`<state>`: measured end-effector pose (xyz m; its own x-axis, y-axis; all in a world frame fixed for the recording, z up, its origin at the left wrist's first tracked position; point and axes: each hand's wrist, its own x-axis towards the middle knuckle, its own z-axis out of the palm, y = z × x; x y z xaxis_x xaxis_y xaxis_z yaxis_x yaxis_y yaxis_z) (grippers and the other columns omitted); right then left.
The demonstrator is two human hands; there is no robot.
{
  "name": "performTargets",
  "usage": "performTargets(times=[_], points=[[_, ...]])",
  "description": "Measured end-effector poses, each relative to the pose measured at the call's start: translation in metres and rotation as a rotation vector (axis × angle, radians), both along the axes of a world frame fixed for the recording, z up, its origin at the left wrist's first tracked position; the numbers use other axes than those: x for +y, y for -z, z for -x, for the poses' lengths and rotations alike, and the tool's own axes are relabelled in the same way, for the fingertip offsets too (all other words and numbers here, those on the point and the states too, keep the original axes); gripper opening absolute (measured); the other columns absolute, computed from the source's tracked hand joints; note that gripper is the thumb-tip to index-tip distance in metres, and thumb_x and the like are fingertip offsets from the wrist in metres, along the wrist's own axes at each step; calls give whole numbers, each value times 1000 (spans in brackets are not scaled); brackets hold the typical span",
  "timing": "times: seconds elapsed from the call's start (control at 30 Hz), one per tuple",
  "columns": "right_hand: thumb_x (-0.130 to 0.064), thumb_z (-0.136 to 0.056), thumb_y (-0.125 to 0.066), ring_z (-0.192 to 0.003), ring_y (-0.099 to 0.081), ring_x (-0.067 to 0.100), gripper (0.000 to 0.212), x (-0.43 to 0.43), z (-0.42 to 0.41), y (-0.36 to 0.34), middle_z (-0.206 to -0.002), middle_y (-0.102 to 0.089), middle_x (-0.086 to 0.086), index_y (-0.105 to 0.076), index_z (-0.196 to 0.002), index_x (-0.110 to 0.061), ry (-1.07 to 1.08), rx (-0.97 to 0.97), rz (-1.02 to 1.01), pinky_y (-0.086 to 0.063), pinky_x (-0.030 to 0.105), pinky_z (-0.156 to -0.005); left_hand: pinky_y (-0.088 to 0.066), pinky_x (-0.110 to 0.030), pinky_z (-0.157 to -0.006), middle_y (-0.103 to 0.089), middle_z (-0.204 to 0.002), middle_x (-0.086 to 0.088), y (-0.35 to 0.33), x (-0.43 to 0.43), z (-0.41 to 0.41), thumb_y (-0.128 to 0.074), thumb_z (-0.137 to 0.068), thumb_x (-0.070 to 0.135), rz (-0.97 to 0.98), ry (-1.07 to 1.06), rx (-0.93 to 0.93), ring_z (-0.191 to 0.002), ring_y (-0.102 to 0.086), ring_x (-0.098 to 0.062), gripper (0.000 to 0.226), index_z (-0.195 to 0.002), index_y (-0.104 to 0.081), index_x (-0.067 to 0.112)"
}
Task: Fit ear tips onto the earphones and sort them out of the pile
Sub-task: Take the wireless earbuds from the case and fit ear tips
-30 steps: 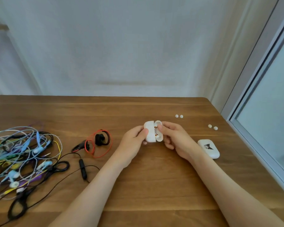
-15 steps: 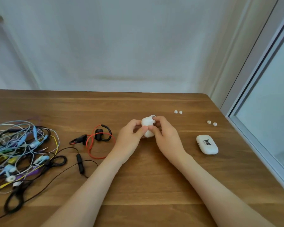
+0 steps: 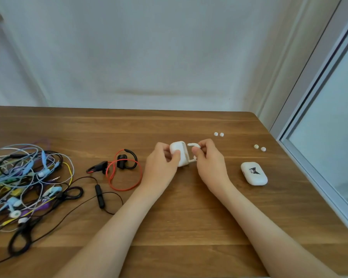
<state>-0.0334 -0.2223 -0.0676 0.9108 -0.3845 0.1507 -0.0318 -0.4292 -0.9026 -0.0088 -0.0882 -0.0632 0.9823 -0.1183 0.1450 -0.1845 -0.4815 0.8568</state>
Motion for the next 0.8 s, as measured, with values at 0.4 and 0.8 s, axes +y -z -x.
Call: performTargets(times=[0.4, 0.8], points=[[-15, -98, -49, -86, -54, 4, 11, -9, 0, 2, -91, -56, -9, -57, -106, -18, -268, -22, 309, -44, 18, -74, -27, -30, -84, -57, -115, -6, -3, -7, -1, -49, -97, 19, -399, 35, -462, -107, -49, -25, 25, -118, -63, 15], [-9, -91, -55, -118, -50, 16, 53, -29, -20, -8, -124, -54, -3, -35, -139, -20, -279, 99, 432, -38, 37, -105, -21, -27, -81, -69, -97, 5, 6, -16, -16, -47, -99, 29, -368, 102, -315, -99, -51, -17, 20, -111, -62, 21]])
